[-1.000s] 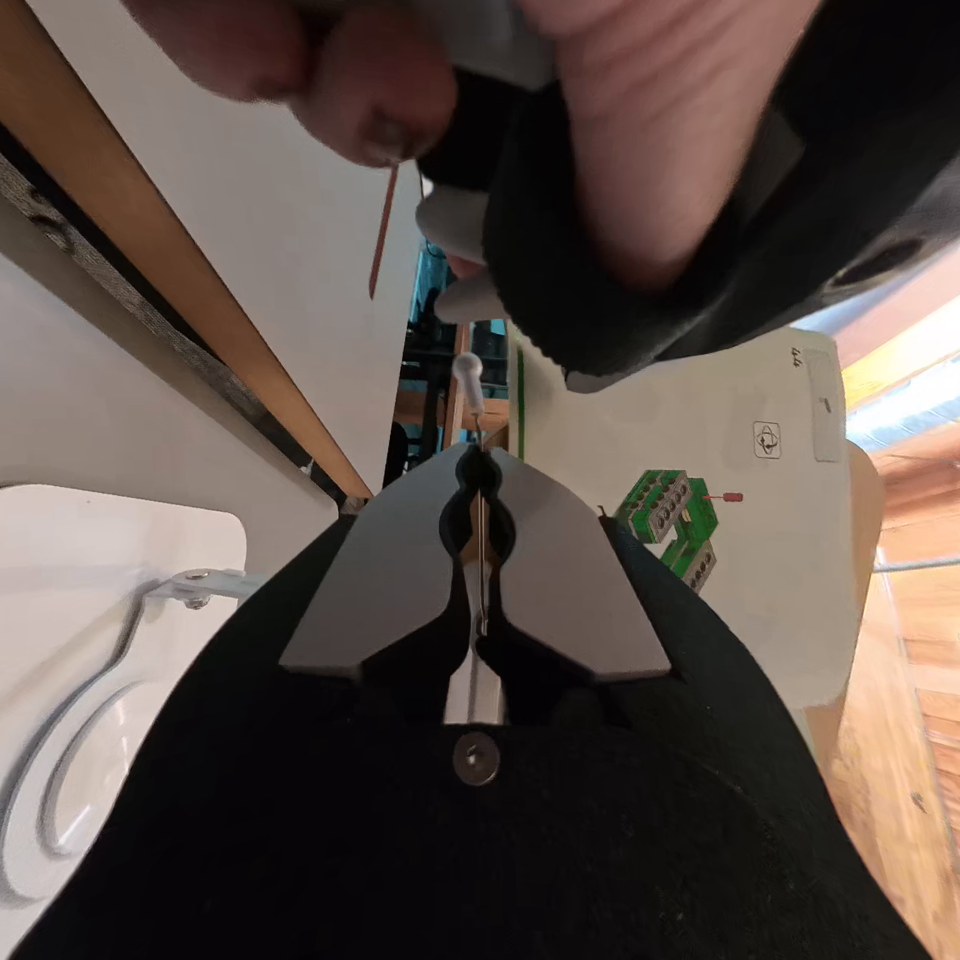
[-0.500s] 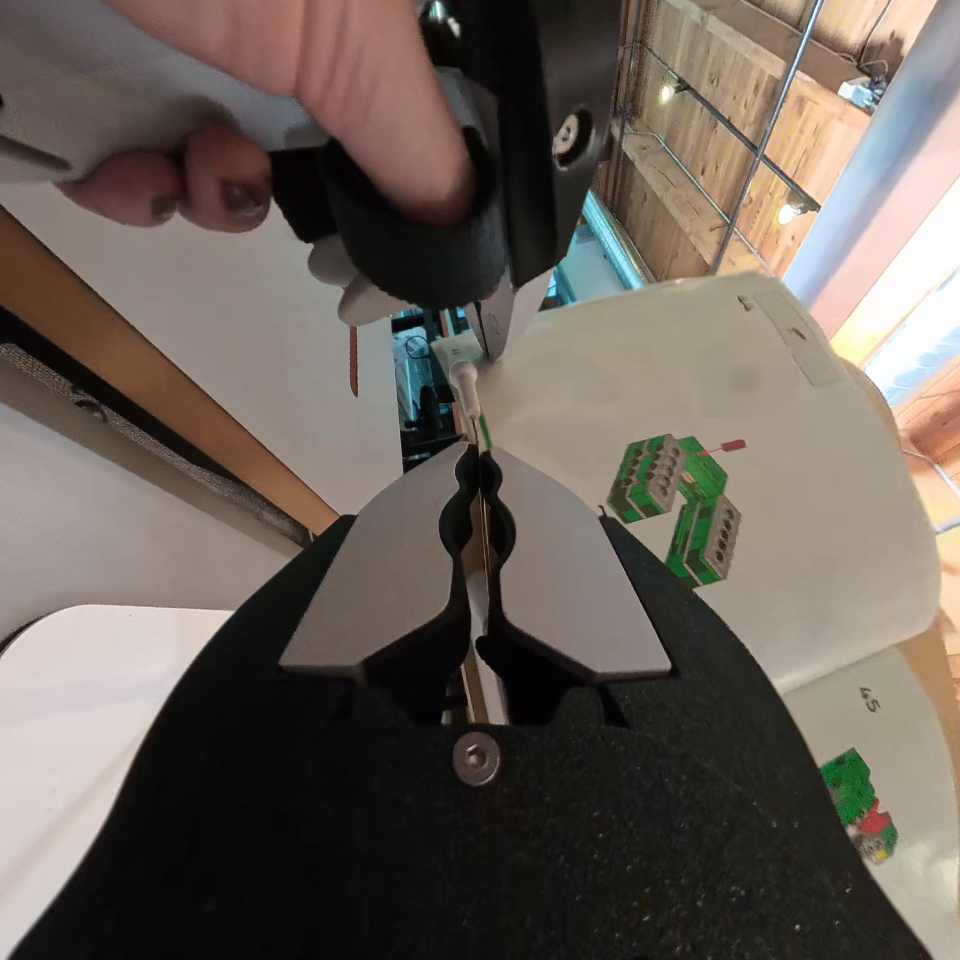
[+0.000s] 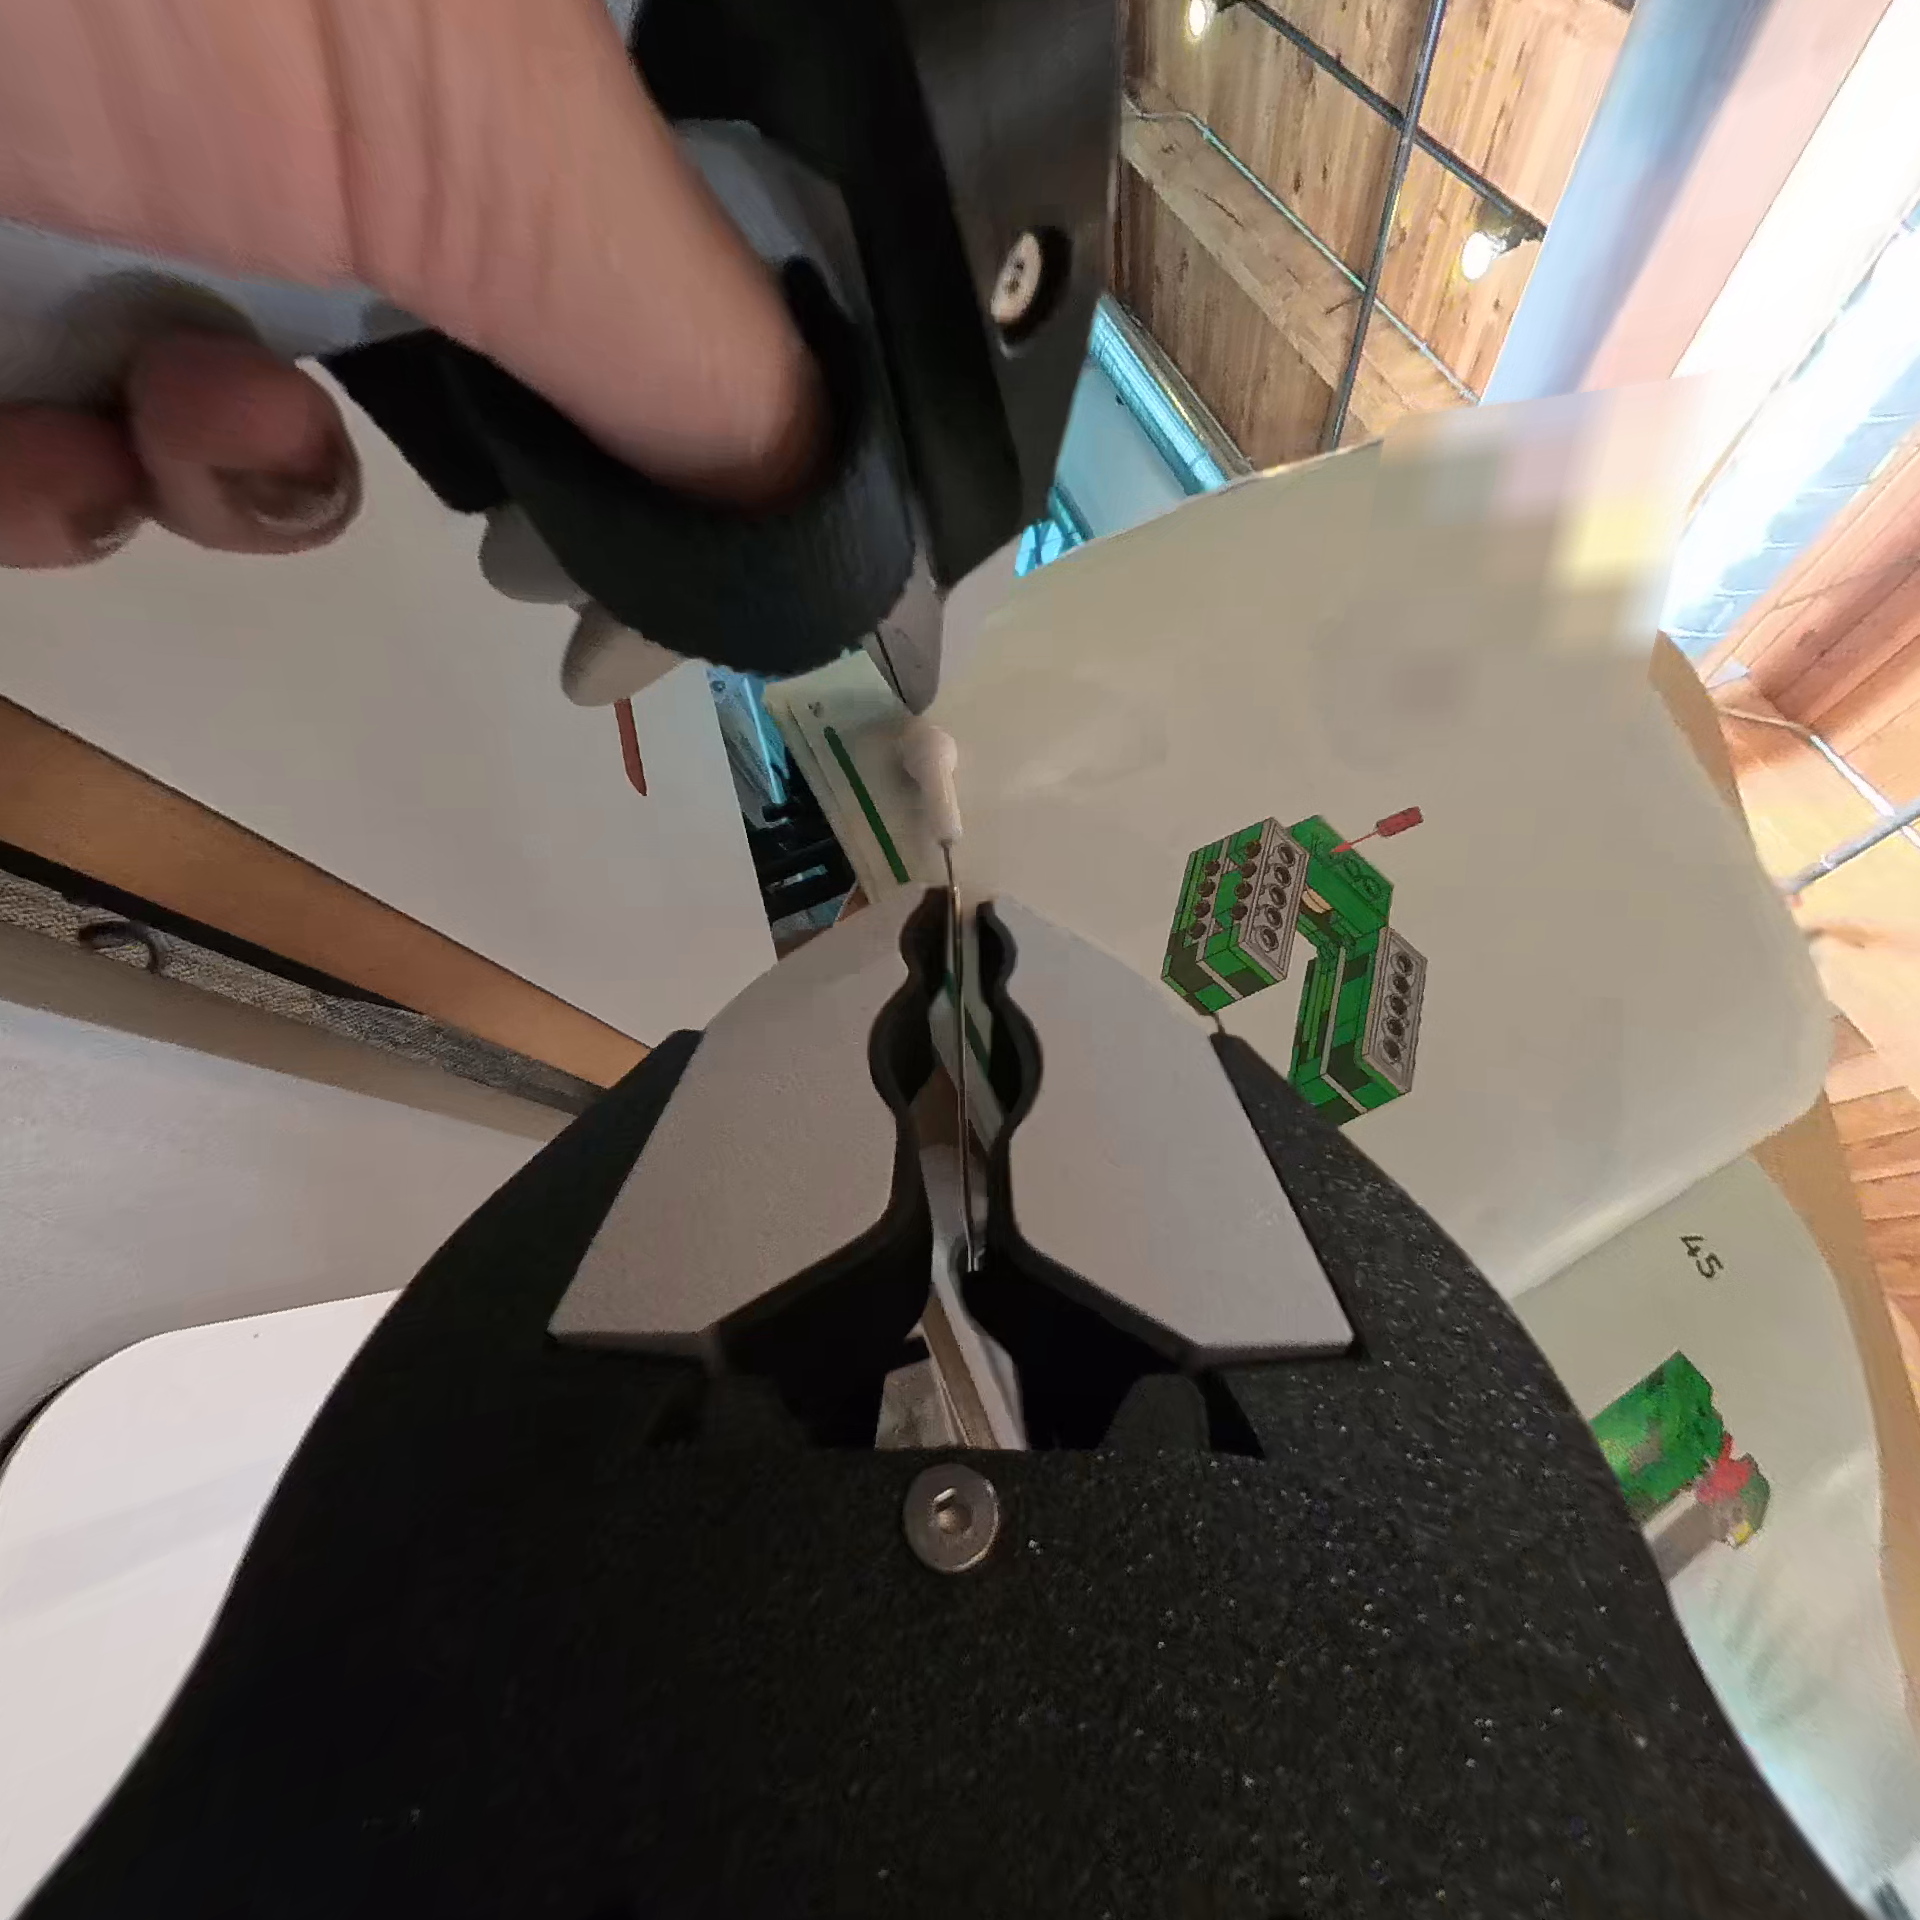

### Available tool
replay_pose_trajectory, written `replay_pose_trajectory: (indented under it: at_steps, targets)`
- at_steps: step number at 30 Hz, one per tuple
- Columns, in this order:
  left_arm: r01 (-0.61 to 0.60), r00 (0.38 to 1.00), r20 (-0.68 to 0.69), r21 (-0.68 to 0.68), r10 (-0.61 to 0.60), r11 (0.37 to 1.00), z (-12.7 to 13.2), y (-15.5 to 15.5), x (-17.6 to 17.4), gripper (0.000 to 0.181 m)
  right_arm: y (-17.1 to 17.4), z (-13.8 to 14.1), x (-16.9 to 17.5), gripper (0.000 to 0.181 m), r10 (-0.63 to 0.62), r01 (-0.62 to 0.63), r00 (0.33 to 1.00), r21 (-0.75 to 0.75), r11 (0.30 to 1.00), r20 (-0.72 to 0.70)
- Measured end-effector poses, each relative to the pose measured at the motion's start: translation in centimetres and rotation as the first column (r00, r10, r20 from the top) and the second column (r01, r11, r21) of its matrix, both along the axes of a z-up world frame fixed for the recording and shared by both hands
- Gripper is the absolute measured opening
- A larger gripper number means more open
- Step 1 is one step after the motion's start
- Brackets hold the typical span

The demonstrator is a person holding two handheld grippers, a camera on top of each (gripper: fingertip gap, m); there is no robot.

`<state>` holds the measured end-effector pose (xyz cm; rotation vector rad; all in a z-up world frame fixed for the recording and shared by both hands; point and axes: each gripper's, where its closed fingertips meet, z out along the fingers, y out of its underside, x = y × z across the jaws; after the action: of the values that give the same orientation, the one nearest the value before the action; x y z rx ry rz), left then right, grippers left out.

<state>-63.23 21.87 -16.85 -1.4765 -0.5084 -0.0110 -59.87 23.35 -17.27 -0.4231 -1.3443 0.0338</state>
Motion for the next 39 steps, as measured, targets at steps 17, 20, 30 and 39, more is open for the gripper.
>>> replay_pose_trajectory:
  at_steps: [17,20,30,39]
  targets:
    - [0.170,0.930,-0.336,0.028,-0.151,0.985,8.4,-2.2,10.0,0.000,-1.5,0.0,22.3,0.017,-0.026,0.096,0.964,-0.253,0.963,0.264]
    - [0.337,0.834,-0.411,-0.150,-0.369,0.929,6.2,-2.3,15.2,0.000,-1.7,-0.5,28.0,0.018,-0.019,0.141,0.961,-0.427,0.893,0.277]
    - [0.441,0.464,-0.503,-0.583,-0.729,0.683,-4.9,-9.9,26.1,0.040,-3.7,-3.1,43.5,0.016,-0.032,0.227,0.960,-0.703,0.673,0.280]
    - [0.380,0.580,-0.450,-0.588,-0.679,0.714,-10.6,-12.1,28.9,0.058,-4.1,-5.8,46.9,0.015,-0.064,0.153,0.988,-0.822,0.549,0.141]
